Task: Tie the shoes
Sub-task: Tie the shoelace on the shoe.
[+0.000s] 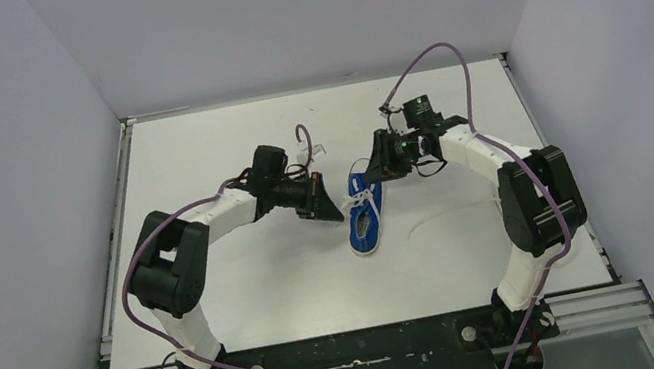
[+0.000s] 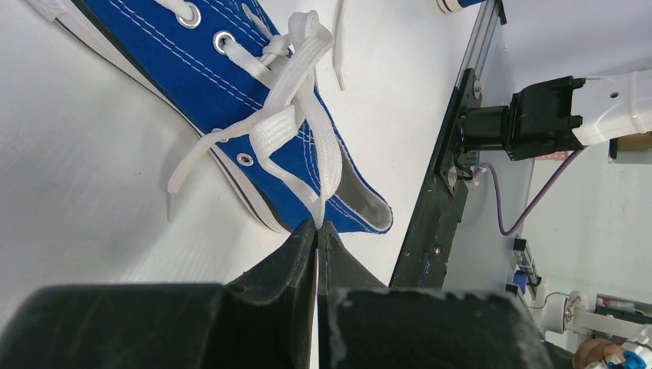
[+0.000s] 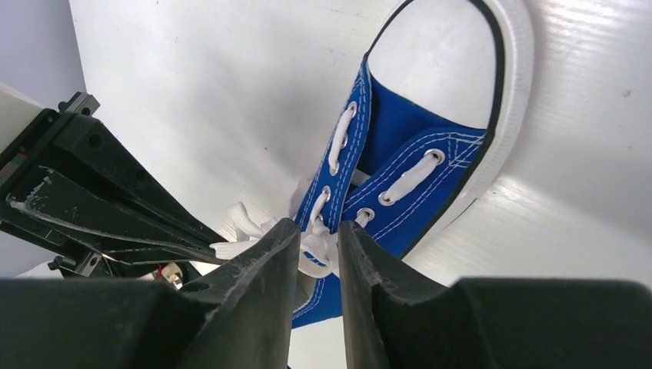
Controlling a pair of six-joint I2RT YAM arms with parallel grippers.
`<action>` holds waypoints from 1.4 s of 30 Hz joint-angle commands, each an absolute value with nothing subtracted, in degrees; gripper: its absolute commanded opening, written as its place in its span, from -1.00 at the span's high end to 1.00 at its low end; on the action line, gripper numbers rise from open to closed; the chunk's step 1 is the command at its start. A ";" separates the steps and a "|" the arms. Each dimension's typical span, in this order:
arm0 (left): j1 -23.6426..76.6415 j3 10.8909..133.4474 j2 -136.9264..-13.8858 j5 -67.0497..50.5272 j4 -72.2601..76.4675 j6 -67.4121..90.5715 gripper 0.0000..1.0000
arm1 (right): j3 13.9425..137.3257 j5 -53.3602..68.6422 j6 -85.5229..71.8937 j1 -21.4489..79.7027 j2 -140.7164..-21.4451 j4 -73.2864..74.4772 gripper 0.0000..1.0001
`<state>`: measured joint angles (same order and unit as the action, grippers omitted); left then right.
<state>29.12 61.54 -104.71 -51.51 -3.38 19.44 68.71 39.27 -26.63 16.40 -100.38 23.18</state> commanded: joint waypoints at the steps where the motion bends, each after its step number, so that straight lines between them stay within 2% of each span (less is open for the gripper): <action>1: 29.64 63.72 -104.77 -53.09 -2.73 19.42 1.00 | 69.64 41.51 -26.66 15.85 -98.58 21.39 0.45; 24: 31.63 63.15 -105.38 -52.56 -0.96 20.48 1.00 | 69.54 40.78 -23.83 18.04 -99.43 25.96 0.43; 36: 32.08 62.66 -105.12 -52.39 -0.87 20.98 1.00 | 70.22 39.59 -22.70 18.98 -100.19 26.85 0.46; 42: 32.26 62.31 -104.94 -52.49 -0.87 21.08 1.00 | 70.36 38.37 -23.02 19.15 -100.37 26.57 0.55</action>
